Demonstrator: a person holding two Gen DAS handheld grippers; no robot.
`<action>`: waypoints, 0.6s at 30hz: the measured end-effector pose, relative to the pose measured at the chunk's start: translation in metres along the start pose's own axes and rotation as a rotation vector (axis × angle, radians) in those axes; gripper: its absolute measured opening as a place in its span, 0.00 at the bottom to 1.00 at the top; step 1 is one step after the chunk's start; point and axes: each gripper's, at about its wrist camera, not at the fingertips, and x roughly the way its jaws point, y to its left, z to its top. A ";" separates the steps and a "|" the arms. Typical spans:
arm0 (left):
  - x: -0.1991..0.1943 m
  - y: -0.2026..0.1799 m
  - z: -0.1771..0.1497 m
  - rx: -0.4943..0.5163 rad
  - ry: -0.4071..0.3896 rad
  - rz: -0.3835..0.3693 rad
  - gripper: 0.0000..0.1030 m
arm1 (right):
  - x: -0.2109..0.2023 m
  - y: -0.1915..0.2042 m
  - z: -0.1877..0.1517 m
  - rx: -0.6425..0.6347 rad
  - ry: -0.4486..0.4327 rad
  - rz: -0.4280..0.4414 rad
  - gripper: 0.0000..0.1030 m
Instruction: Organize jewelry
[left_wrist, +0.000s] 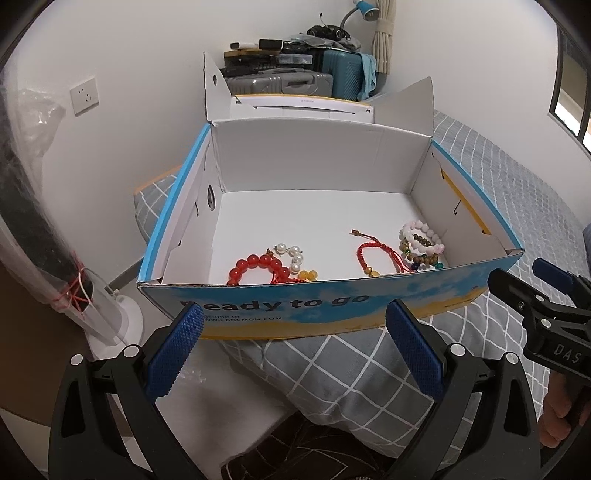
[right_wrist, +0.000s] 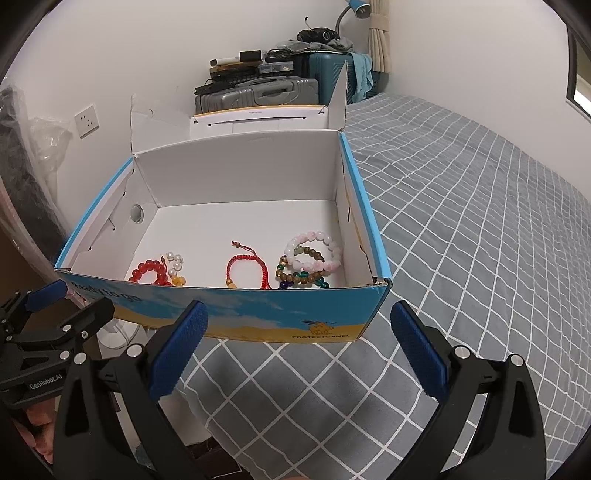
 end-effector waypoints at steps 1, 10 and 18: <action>0.000 0.000 0.000 0.000 0.000 0.003 0.94 | 0.000 0.000 0.000 0.001 0.000 0.001 0.93; 0.000 0.000 0.000 0.001 0.000 0.012 0.94 | 0.000 0.000 0.000 0.000 0.000 0.000 0.93; 0.001 0.000 -0.001 0.008 0.008 0.023 0.94 | 0.001 -0.001 0.000 -0.003 -0.002 0.005 0.93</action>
